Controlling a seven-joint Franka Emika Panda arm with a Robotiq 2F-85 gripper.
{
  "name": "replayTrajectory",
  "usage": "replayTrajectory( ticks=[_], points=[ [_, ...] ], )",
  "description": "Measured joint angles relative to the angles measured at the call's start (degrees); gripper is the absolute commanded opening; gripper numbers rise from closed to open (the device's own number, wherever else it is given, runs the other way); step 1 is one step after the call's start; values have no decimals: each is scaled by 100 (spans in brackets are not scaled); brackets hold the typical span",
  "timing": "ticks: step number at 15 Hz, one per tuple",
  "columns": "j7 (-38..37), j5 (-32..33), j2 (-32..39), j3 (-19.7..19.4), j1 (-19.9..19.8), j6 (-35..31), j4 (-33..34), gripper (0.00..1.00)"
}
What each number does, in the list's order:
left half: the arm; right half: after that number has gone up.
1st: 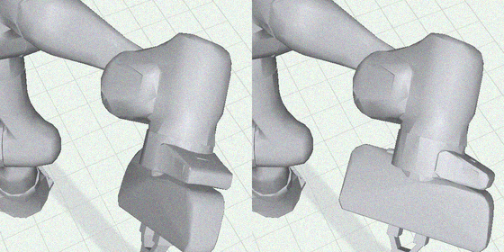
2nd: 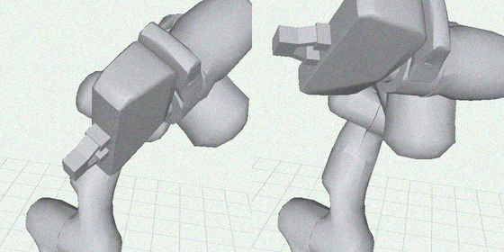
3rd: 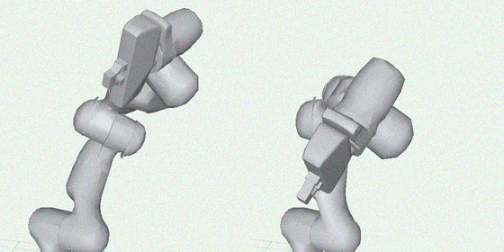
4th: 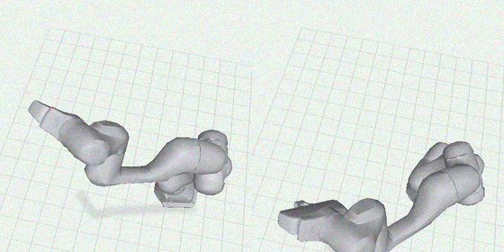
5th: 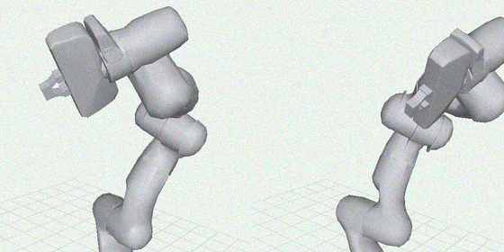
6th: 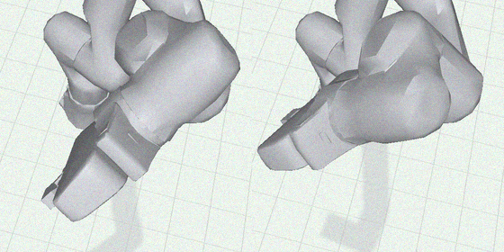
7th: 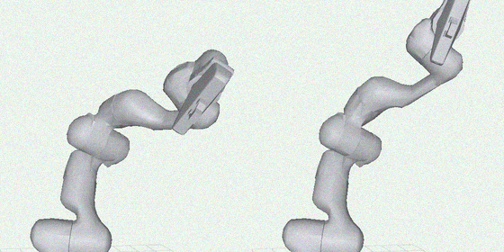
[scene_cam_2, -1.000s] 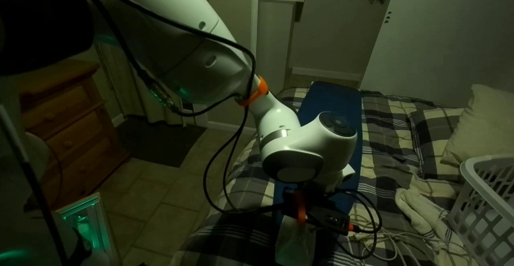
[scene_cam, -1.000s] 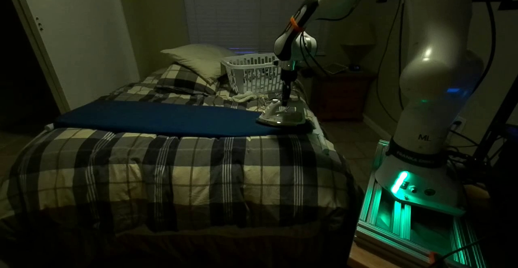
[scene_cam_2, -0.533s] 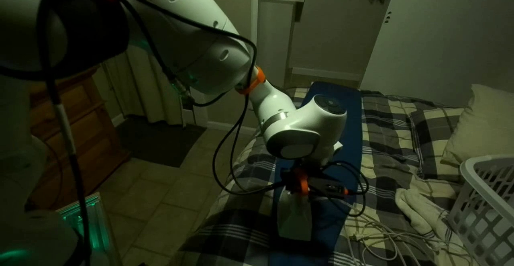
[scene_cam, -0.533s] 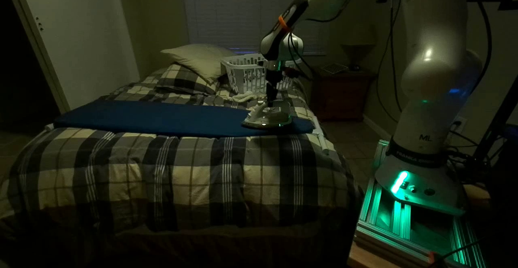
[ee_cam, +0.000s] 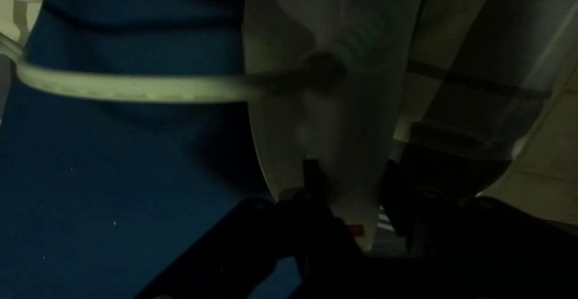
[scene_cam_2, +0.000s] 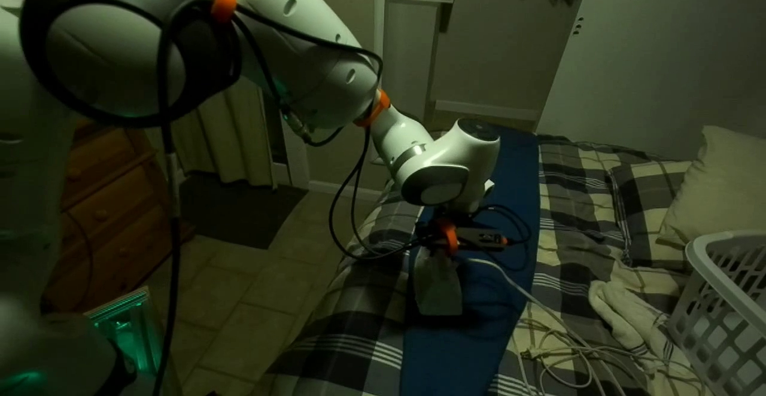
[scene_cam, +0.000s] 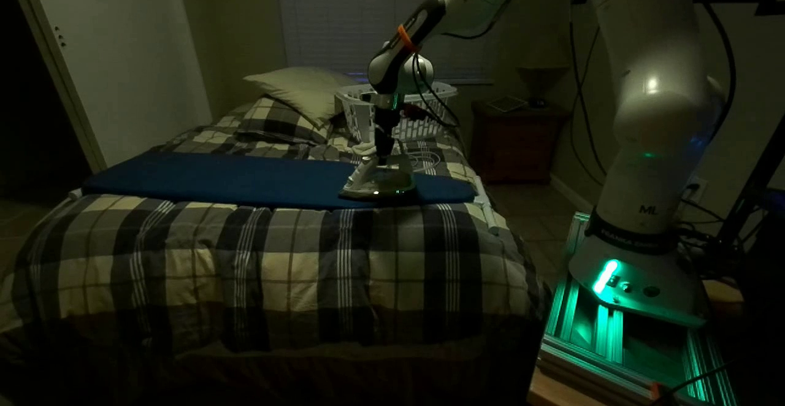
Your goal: Slide the iron from right to left along the ironing board twice
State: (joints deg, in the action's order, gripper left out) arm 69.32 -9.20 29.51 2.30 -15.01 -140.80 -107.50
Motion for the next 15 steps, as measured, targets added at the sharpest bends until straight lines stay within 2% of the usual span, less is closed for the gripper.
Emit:
replayTrajectory(
  ticks=[3, 8, 15],
  points=[
    [-26, 20, 140, 4, 86, 11, 208, 12],
    [-202, 19, 124, -81, 47, 21, 187, 12],
    [-731, 22, -398, -555, -123, 13, -632, 12]
  ],
)
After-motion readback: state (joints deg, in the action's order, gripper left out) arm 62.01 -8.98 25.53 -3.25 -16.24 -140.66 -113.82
